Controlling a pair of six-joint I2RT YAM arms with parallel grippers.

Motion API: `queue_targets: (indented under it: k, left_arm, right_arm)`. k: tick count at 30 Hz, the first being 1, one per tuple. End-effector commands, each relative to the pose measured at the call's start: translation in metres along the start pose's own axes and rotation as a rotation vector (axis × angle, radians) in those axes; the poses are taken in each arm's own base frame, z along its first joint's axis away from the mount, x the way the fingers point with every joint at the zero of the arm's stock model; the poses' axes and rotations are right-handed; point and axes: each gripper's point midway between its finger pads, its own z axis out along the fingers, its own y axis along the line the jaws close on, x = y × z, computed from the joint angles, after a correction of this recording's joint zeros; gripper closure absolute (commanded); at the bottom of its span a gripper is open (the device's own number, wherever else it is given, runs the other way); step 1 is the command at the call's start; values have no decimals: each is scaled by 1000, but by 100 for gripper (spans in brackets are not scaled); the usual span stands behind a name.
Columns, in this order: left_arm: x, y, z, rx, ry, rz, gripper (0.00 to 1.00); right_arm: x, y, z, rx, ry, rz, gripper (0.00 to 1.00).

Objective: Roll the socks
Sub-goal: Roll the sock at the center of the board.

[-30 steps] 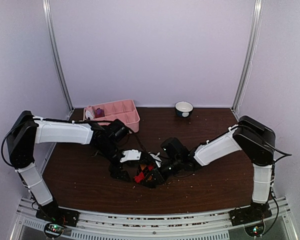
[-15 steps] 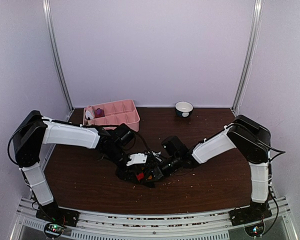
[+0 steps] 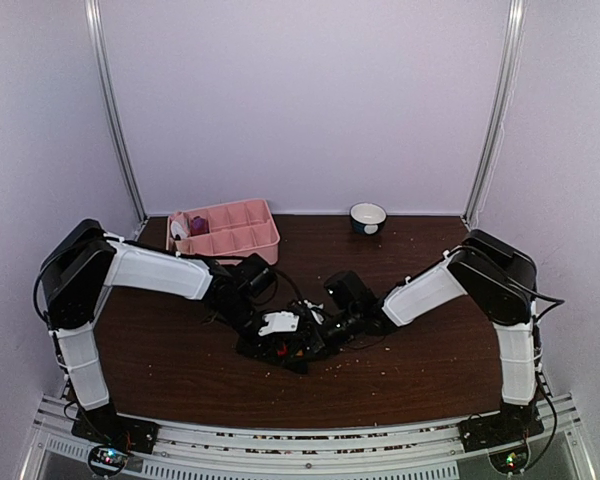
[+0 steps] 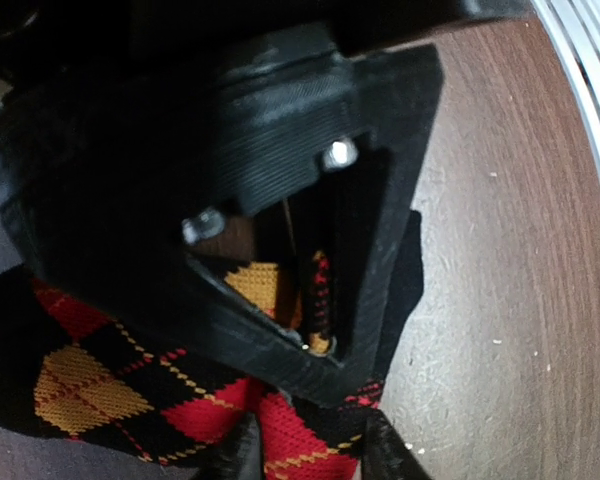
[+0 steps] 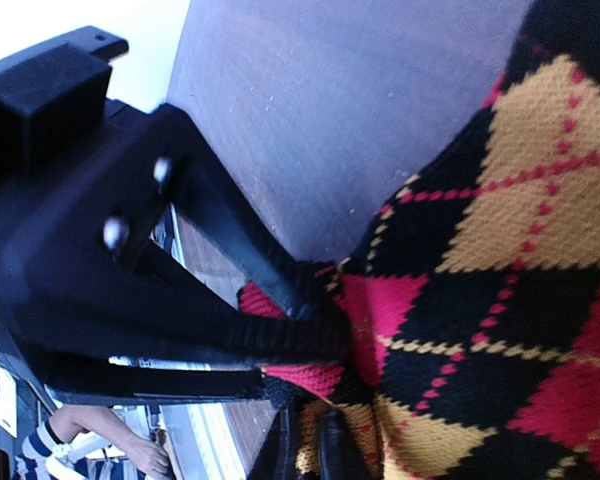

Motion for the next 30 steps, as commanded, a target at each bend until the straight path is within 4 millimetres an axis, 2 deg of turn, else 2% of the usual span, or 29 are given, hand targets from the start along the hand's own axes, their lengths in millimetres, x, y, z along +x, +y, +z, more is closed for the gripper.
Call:
queue_targets:
  k: [1,5,8,17,23,28,30]
  left_arm:
    - [7,13,14,-23,59,-20,72]
    - [19,11,21,-2,104,-61,75]
    - [27,12,24,18,122,-110,85]
    - [32,8,26,158,105,-254,93]
    - [31,9,25,231,96,-330,95]
    - [34,16,23,308,74,-436,95]
    - [36,19,21,333,57,-474,95]
  right_arm:
    - [18,-51,5,157,-12,119,83]
    - [10,-43,2,134,-55,95,79]
    - [6,-35,-2,110,-90,70,74]
    - [-12,-8,-40,46,-332,-47,65]
    - [-7,-3,-60,42,-419,-116,64]
    - [-1,-2,-85,118,-518,-267,60]
    - [0,-2,-95,166,-547,-321,50]
